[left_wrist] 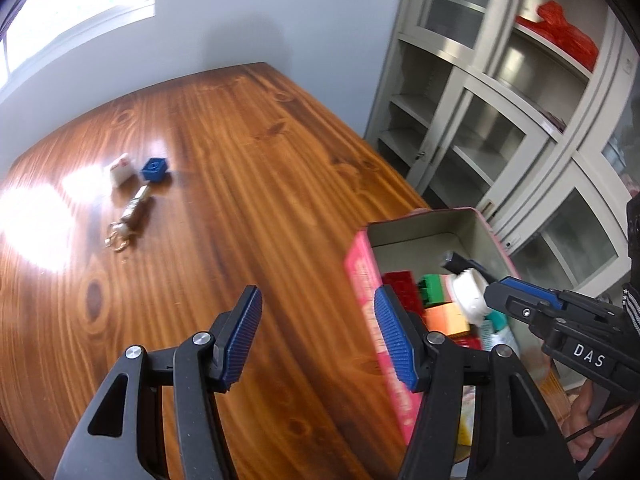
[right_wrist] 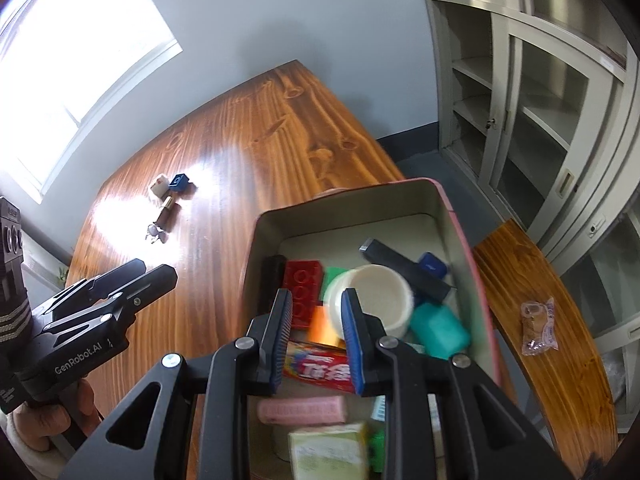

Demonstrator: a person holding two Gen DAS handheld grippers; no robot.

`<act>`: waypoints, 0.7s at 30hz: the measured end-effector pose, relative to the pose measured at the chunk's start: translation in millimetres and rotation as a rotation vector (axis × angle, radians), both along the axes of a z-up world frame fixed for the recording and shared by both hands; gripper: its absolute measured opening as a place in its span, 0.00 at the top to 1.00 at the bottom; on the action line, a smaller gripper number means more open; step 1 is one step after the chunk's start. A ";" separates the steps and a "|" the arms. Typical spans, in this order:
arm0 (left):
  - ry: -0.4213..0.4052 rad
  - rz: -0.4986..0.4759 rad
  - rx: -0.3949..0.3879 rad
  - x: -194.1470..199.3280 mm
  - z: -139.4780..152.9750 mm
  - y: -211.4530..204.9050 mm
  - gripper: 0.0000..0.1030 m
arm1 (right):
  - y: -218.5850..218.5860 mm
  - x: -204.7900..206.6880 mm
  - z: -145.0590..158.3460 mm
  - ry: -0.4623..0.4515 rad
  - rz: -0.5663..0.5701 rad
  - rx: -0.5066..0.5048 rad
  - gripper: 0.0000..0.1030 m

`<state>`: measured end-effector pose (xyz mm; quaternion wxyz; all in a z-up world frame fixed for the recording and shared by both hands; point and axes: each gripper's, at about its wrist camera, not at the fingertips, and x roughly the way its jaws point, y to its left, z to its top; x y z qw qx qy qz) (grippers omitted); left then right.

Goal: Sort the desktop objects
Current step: 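Withdraw both grippers from the box back over the table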

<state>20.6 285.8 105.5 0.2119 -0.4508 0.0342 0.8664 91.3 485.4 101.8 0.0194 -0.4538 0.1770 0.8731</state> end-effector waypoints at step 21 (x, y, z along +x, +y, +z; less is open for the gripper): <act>-0.048 0.218 -0.009 -76.6 -27.9 -155.4 0.40 | -116.3 -73.9 -18.7 -0.038 0.116 -0.003 0.63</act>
